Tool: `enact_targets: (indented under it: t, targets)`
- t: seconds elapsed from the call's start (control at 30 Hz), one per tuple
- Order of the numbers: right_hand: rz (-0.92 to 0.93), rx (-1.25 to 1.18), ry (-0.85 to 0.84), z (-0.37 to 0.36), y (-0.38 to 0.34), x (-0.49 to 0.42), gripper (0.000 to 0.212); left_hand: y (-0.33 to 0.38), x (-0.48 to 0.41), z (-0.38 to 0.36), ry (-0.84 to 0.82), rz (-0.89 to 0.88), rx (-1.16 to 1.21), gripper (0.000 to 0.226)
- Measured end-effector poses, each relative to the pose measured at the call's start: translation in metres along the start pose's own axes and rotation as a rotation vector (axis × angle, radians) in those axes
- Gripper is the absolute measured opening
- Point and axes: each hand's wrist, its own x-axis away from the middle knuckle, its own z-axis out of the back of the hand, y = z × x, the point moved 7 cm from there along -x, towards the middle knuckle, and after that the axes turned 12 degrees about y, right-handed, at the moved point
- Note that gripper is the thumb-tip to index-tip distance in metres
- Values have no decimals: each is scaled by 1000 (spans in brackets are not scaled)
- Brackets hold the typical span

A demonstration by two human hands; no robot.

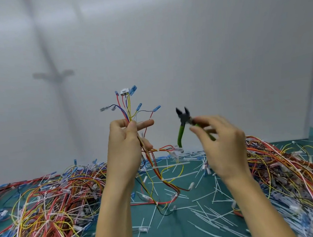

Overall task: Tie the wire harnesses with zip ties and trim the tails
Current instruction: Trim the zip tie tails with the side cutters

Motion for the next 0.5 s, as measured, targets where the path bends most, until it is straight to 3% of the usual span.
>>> enact_targets:
  t: [0.07,0.13,0.27,0.43,0.5]
  targets:
    - [101,-103,146,17,-17,-9,16,2,3,-2,-48,27,47,14]
    - [87,-203,171,26,-26,-17,15,2,5,-4,-87,56,90,15]
    - [-70,-229,-18,19,-29,-20,18,0,5,-4,-104,115,154,13]
    - [-284,-354,-204,8,-34,-13,66,-5,4,-4,-66,155,185,11]
    - [-277,-226,-186,11,-33,-14,67,-6,3,-3,-39,164,208,10]
